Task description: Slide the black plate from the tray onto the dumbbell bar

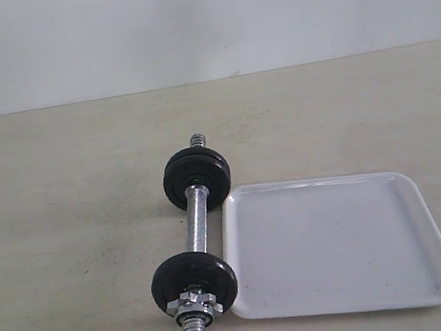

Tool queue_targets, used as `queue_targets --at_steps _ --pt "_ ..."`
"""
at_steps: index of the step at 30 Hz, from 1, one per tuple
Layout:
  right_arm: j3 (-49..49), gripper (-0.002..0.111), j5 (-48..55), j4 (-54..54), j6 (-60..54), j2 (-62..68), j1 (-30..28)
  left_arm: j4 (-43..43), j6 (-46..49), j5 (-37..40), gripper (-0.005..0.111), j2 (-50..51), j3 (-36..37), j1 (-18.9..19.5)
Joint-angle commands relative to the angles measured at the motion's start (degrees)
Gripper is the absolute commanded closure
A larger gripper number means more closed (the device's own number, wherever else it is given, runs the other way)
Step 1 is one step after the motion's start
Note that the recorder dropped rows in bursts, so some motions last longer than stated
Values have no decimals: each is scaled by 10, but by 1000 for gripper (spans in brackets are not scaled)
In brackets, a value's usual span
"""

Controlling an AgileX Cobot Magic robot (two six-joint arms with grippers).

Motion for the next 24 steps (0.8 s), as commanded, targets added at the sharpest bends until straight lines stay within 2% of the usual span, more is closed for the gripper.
queue_targets --at_steps 1,7,24 --pt "-1 109 -2 -2 -5 -3 -3 2 -1 0 102 -2 2 -3" --pt "-1 109 -2 -3 -5 -3 -31 2 -1 0 102 -2 2 -3" --pt "-1 109 -2 -3 6 -3 -23 2 -1 0 102 -2 2 -3"
